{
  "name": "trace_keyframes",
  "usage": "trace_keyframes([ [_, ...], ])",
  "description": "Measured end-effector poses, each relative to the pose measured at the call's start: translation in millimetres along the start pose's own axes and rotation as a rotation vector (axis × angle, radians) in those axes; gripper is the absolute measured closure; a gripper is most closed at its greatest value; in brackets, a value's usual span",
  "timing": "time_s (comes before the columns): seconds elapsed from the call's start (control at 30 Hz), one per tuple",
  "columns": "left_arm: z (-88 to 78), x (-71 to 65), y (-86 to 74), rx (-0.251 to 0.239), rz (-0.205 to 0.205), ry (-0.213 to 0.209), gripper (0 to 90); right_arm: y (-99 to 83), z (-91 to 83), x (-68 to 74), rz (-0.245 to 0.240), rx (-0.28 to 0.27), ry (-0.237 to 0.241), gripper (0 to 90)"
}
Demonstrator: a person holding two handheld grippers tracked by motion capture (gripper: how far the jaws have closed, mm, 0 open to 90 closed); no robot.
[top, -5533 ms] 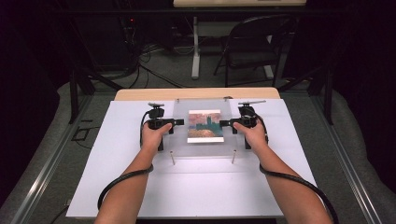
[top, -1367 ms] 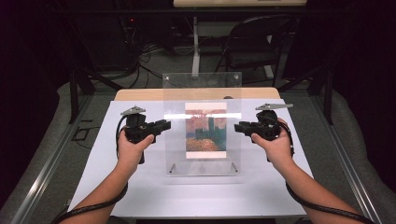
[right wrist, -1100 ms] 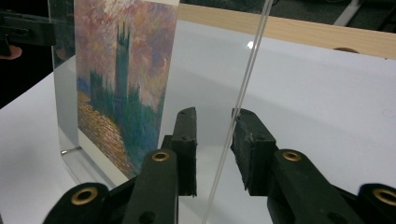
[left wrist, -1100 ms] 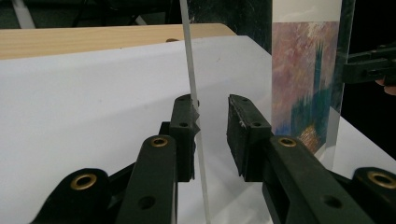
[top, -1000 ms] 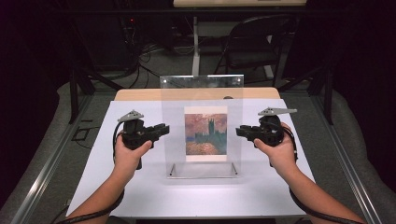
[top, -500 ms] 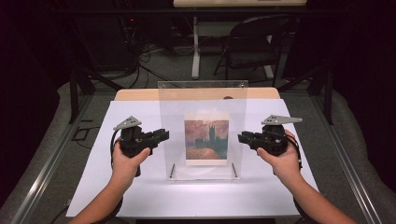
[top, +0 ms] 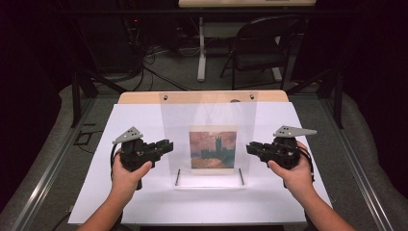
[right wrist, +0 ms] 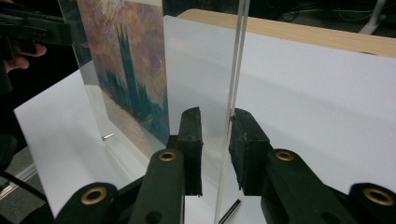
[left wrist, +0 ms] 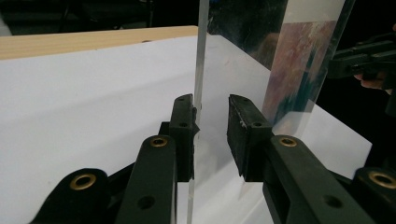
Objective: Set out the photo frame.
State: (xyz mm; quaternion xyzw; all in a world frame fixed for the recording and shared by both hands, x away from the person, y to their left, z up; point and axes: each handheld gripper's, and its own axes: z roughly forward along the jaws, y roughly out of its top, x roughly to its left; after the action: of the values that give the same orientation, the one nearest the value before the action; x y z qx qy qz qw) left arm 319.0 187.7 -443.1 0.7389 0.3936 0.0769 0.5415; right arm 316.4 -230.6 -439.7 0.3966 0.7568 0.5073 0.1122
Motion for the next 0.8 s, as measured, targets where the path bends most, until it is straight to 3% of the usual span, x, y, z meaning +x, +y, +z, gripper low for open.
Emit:
trace_keyframes([
  [0.13,-4.4,-5.5,-4.1,0.014,0.043,0.0,71.4,-5.5,-4.6,6.5,-0.033,-0.001,-0.006,75.1],
  [0.27,-6.9,-6.7,-8.5,0.007,0.04,-0.015,70.9,-8.8,-7.0,10.9,-0.063,-0.003,-0.012,75.0],
  [0.8,-8.8,-9.6,-12.6,0.001,0.043,-0.013,70.8,-11.9,-9.1,12.7,-0.063,-0.012,-0.004,74.7],
])
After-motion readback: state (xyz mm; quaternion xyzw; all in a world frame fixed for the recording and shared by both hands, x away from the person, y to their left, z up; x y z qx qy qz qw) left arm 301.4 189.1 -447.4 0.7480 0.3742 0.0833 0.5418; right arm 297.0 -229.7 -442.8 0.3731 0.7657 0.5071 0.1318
